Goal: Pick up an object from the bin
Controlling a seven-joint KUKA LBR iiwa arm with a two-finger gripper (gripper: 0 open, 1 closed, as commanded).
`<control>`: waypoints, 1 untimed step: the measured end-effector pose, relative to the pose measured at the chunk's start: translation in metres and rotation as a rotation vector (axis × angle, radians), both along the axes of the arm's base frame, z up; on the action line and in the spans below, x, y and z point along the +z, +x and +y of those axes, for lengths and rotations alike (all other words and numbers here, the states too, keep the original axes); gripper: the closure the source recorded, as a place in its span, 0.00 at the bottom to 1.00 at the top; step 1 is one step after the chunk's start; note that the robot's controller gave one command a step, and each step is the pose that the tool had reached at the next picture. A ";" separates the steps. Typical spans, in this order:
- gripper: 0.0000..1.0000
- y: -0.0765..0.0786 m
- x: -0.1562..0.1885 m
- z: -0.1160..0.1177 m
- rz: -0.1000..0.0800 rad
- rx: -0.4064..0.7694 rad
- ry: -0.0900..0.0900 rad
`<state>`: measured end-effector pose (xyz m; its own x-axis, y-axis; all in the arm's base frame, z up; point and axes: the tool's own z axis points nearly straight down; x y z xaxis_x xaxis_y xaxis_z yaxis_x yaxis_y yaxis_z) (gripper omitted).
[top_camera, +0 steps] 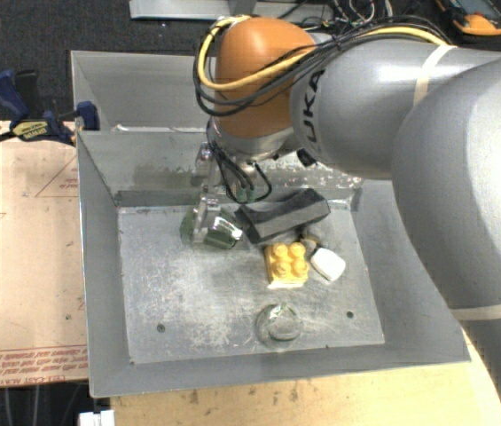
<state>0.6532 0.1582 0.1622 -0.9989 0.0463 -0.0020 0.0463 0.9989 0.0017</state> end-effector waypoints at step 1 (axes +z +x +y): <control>0.00 0.003 -0.026 -0.025 -0.001 0.062 0.000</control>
Offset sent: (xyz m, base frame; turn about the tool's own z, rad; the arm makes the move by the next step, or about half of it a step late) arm -0.0051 -0.0576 -0.0545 -0.1107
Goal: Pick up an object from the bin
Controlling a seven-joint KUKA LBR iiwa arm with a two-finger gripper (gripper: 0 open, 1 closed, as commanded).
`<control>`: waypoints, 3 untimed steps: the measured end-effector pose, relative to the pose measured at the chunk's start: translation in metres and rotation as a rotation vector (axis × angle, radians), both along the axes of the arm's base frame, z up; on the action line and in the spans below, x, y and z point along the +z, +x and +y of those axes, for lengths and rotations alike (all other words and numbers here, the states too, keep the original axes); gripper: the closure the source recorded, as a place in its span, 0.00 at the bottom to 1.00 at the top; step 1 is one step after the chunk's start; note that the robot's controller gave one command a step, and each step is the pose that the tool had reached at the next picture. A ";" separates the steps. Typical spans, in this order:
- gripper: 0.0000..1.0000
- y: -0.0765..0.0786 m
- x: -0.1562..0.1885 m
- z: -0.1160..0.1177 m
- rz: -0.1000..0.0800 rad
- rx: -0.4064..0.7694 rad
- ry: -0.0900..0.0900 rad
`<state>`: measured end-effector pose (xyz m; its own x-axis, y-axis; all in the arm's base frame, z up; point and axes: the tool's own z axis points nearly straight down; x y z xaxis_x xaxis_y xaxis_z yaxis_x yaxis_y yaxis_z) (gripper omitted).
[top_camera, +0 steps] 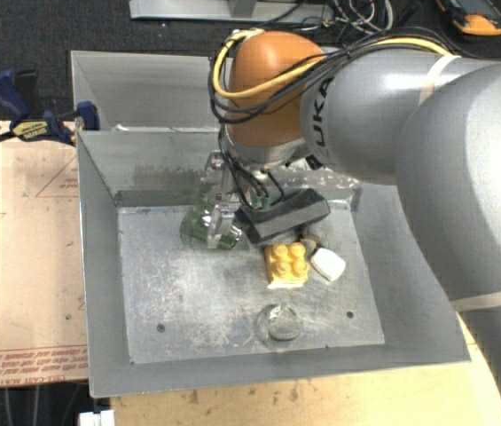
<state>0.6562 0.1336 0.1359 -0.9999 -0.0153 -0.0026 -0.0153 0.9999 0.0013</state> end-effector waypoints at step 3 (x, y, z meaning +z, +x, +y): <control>1.00 0.002 -0.058 -0.060 0.001 -0.215 0.007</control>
Offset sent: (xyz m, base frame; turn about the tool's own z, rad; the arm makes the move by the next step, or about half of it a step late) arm -0.0015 -0.0638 -0.0659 0.2157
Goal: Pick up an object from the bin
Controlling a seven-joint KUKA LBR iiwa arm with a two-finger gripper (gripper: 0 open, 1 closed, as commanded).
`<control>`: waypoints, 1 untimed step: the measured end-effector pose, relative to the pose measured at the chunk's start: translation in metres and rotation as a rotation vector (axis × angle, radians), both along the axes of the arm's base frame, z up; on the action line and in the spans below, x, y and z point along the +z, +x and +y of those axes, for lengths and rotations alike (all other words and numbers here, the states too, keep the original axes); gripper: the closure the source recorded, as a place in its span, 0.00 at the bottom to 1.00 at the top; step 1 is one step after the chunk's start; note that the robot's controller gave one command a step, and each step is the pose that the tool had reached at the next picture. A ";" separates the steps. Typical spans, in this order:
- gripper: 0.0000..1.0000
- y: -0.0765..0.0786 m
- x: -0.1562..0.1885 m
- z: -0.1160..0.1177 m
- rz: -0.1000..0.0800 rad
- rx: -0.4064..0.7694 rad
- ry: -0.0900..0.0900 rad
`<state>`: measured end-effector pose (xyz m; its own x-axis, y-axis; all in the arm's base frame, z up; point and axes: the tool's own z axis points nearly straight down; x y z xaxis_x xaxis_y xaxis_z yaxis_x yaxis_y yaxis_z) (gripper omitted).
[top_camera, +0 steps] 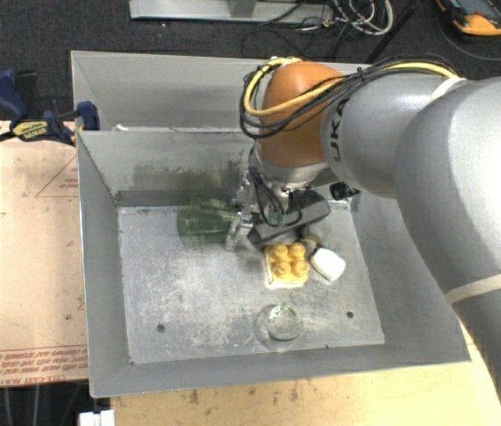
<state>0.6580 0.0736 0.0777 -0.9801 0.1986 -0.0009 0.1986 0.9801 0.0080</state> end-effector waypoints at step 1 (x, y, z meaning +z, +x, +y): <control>1.00 -0.021 0.146 0.017 -0.001 -0.026 -0.006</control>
Offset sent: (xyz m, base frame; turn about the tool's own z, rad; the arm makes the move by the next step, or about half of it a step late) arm 0.0000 0.0000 0.0000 0.0000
